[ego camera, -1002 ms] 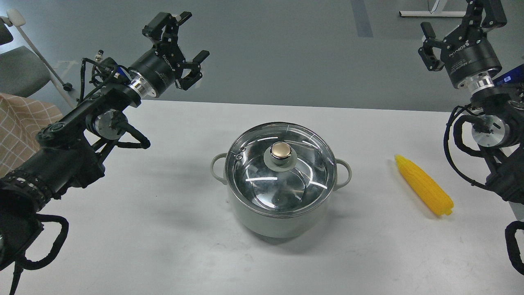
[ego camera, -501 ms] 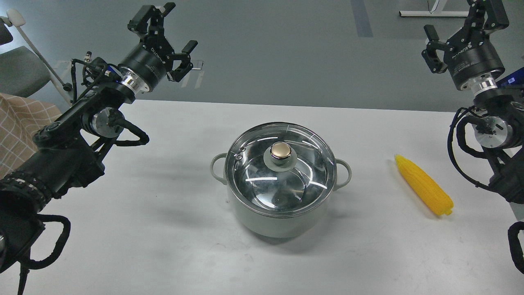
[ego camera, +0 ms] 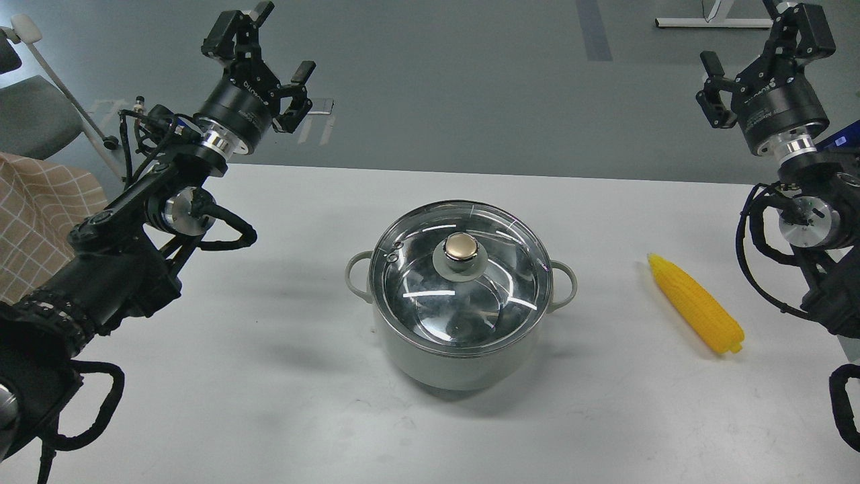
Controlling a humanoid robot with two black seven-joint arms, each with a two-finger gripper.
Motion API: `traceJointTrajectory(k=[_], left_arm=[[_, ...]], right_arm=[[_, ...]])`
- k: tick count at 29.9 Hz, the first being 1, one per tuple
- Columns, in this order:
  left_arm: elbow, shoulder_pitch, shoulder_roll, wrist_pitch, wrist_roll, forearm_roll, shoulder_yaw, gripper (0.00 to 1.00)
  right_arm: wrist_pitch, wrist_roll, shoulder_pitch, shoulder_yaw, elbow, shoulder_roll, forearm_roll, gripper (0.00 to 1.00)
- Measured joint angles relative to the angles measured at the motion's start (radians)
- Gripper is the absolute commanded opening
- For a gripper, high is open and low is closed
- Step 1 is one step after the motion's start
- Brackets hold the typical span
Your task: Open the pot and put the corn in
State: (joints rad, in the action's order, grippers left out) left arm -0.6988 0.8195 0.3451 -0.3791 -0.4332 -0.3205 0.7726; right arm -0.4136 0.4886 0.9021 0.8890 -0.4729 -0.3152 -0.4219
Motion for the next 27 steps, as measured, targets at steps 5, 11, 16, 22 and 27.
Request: traceJointTrajectory(k=[5,11,16,22,27], left_arm=[[-0.001,0.000,0.000,0.000,-0.001,-0.003,-0.005,0.98],[-0.004,-0.002,-0.001,0.002,-0.001,-0.003,-0.005,0.98],[-0.005,-0.008,0.001,0.002,-0.001,-0.002,-0.004,0.98],[-0.005,-0.008,0.001,0.002,-0.006,-0.002,-0.004,0.98],[-0.014,-0.007,0.011,0.002,-0.036,-0.027,-0.012,0.98]], right_arm=[[0.000,0.000,0.000,0.000,-0.001,0.004,0.000,1.00],[0.000,0.000,0.001,0.001,-0.004,0.010,0.000,1.00],[0.000,0.000,0.002,0.001,-0.004,0.010,0.000,1.00],[0.001,0.000,0.006,0.001,-0.004,0.011,0.000,1.00],[0.001,0.000,0.005,0.001,-0.006,0.008,0.000,1.00]])
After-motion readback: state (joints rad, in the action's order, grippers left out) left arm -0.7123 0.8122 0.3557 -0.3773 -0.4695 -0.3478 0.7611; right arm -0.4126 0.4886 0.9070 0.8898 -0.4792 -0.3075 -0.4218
